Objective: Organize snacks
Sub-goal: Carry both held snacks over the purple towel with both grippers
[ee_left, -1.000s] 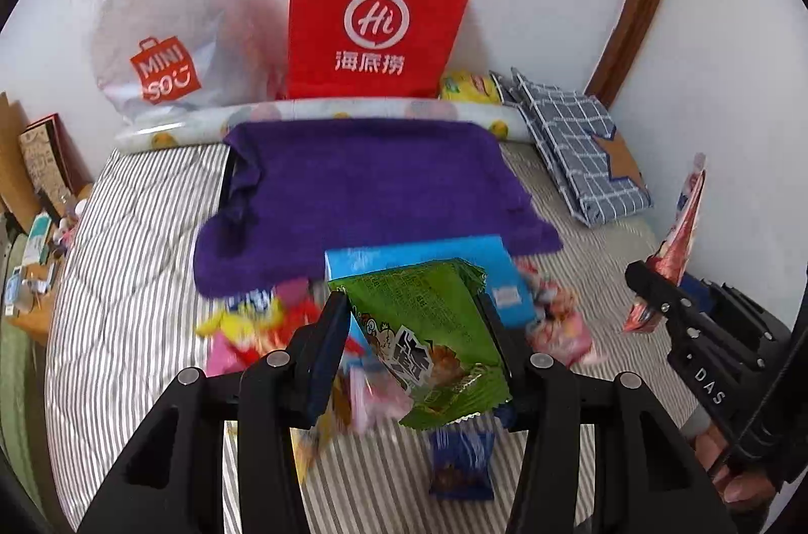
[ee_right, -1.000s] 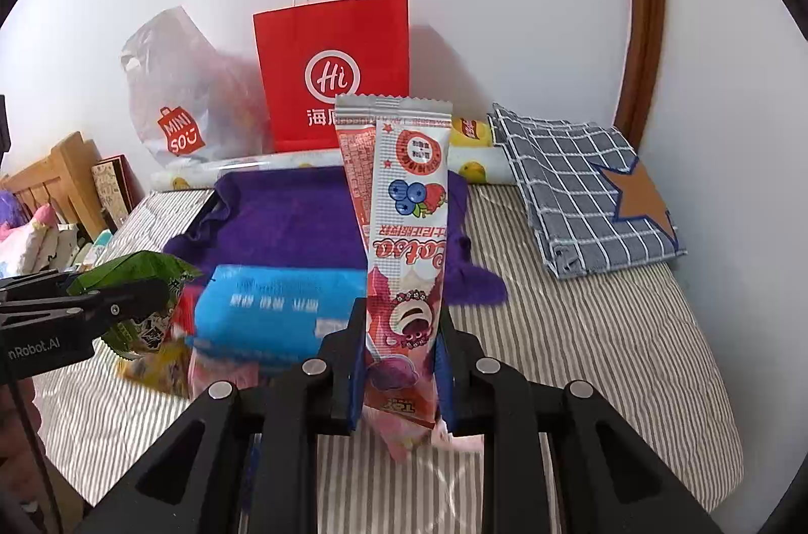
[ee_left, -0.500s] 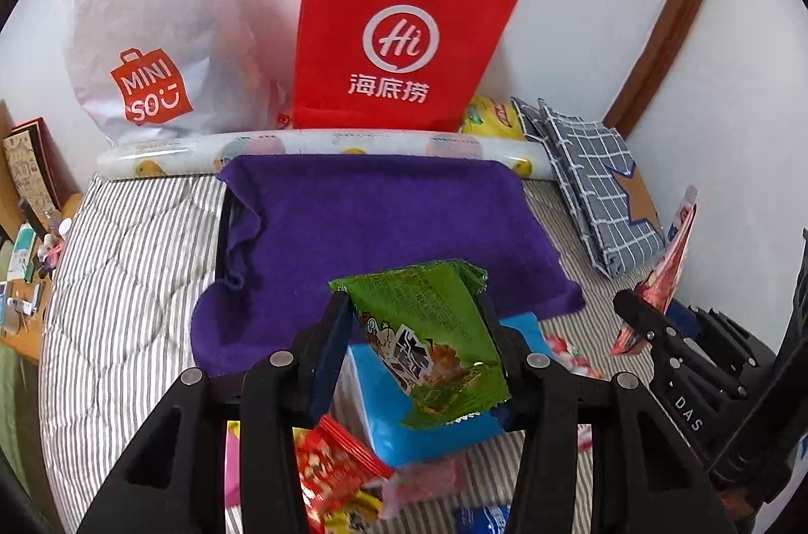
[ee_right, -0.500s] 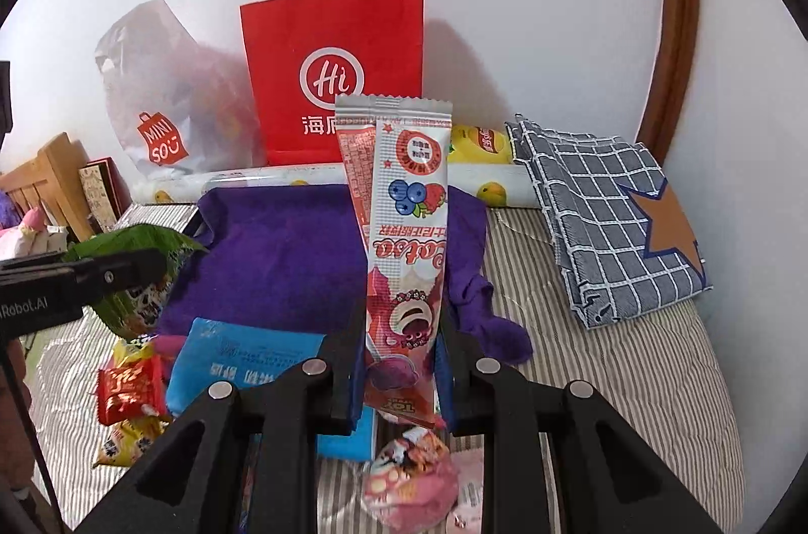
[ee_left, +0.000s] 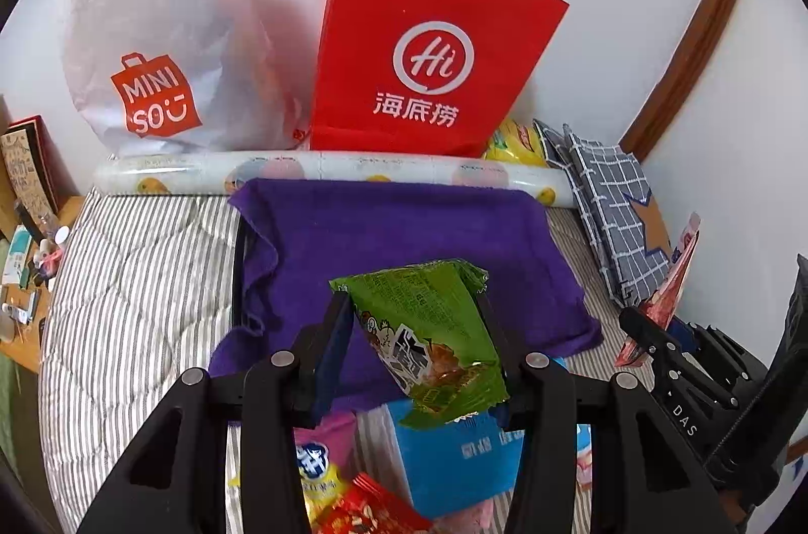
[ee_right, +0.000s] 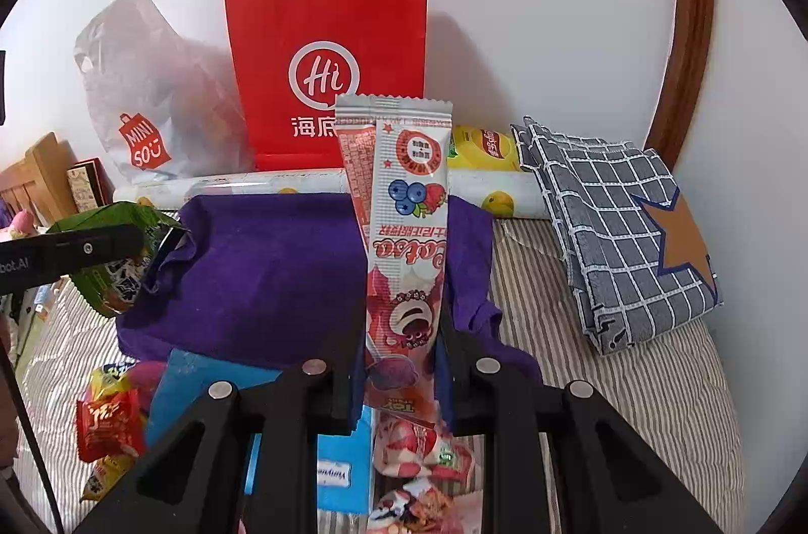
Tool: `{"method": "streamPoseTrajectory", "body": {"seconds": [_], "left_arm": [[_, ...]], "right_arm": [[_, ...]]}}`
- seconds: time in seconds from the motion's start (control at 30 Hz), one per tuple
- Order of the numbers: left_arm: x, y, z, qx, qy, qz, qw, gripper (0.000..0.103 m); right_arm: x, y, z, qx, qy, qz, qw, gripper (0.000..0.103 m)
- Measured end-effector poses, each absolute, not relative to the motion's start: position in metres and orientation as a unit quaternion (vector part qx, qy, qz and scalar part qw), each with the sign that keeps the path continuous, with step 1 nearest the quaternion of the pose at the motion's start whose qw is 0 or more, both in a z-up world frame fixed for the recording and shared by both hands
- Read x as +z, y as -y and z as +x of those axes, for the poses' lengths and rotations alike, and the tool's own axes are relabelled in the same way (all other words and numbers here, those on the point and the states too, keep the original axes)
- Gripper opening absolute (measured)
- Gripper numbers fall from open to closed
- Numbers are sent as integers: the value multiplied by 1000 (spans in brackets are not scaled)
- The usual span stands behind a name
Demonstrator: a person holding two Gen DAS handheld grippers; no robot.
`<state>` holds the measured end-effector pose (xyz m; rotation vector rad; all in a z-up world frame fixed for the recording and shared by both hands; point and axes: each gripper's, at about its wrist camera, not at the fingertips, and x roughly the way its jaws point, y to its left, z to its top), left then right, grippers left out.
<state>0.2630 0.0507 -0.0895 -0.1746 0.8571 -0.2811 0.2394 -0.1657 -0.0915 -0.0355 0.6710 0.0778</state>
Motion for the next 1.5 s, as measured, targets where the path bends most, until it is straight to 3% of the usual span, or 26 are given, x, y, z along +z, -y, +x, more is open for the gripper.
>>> {"method": "streamPoseTrajectory", "body": {"seconds": [0.47, 1.5], "left_arm": [[-102, -62, 294, -113, -418, -72, 898, 46], [-162, -66, 347, -95, -456, -46, 884, 46]], "right_arm": [[-103, 161, 274, 39, -340, -22, 939, 22], [-156, 152, 346, 54, -455, -5, 889, 22]]}}
